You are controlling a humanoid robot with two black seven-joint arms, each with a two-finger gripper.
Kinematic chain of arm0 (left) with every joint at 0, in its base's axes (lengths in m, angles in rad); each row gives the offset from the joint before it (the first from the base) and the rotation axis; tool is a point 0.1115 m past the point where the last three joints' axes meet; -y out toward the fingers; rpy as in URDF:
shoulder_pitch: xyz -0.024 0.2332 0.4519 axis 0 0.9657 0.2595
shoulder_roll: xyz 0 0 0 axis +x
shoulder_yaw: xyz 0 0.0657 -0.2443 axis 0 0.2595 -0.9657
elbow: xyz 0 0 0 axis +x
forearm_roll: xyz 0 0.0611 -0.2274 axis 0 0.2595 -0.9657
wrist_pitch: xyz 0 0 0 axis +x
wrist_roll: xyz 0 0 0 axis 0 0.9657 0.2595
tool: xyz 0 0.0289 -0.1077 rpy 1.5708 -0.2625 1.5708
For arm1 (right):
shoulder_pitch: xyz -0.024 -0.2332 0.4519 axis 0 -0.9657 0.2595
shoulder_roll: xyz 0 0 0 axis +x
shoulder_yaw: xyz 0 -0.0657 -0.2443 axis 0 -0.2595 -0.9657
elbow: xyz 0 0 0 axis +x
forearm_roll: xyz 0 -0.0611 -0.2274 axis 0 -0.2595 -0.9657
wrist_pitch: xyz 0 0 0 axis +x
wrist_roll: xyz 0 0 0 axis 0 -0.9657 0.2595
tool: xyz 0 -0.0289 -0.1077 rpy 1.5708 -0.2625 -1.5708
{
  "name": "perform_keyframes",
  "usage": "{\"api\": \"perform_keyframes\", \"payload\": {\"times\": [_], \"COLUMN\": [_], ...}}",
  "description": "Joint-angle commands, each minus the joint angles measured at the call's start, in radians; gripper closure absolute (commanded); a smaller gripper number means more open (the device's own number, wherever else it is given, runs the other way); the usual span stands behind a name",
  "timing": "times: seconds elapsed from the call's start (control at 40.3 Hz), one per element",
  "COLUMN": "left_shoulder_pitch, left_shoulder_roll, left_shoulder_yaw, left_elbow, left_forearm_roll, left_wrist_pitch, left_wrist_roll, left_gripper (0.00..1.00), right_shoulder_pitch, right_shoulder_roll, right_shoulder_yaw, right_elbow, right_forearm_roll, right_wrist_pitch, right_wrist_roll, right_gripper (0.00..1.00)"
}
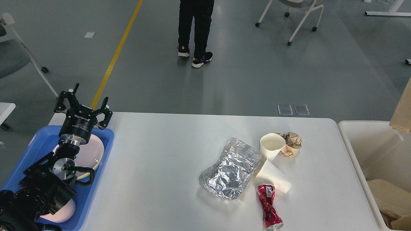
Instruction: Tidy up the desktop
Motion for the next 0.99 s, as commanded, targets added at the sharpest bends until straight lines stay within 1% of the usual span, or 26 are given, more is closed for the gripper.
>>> {"api": "perform_keyframes", "payload": {"times": [0.0, 0.124, 0.149, 0.199, 0.472, 0.696, 0.845, 0.869, 0.969], "left_shoulder_pitch": [0.0, 0.0, 0.0, 0.0, 0.0, 0.0, 0.0, 0.0, 0.0], "left_shoulder_roll": [0.0, 0.0, 0.0, 0.0, 0.0, 0.0, 0.0, 0.0, 0.0], "left_shoulder_yaw": [0.0, 0.0, 0.0, 0.0, 0.0, 0.0, 0.0, 0.0, 0.0], "left_elbow": [0.0, 0.0, 0.0, 0.0, 0.0, 0.0, 0.0, 0.0, 0.0], "left_forearm_roll": [0.0, 0.0, 0.0, 0.0, 0.0, 0.0, 0.0, 0.0, 0.0], "left_wrist_pitch": [0.0, 0.0, 0.0, 0.0, 0.0, 0.0, 0.0, 0.0, 0.0], "left_wrist_roll": [0.0, 0.0, 0.0, 0.0, 0.0, 0.0, 0.0, 0.0, 0.0], "left_gripper": [0.04, 0.04, 0.04, 0.04, 0.04, 0.04, 0.04, 0.04, 0.04], "right_shoulder_pitch": [-0.114, -0.203, -0.242, -0.288, -0.585, -0.709, -0.737, -0.741, -0.744], "right_shoulder_roll": [0.058, 0.101, 0.118, 0.135, 0.264, 0.296, 0.304, 0.305, 0.305], "right_shoulder_yaw": [0.003, 0.007, 0.009, 0.009, 0.007, 0.003, 0.009, 0.007, 0.011], "right_elbow": [-0.085, -0.142, -0.159, -0.168, -0.25, -0.263, -0.296, -0.299, -0.299], "right_forearm_roll": [0.001, 0.003, 0.009, 0.027, 0.115, 0.128, 0.153, 0.168, 0.187], "right_wrist_pitch": [-0.064, -0.12, -0.15, -0.179, -0.305, -0.405, -0.445, -0.448, -0.479], "right_wrist_roll": [0.001, 0.001, 0.001, 0.0, -0.002, -0.002, -0.002, -0.002, 0.0], "right_gripper": [1.0, 1.0, 1.0, 1.0, 1.0, 1.0, 1.0, 0.96, 0.7]}}
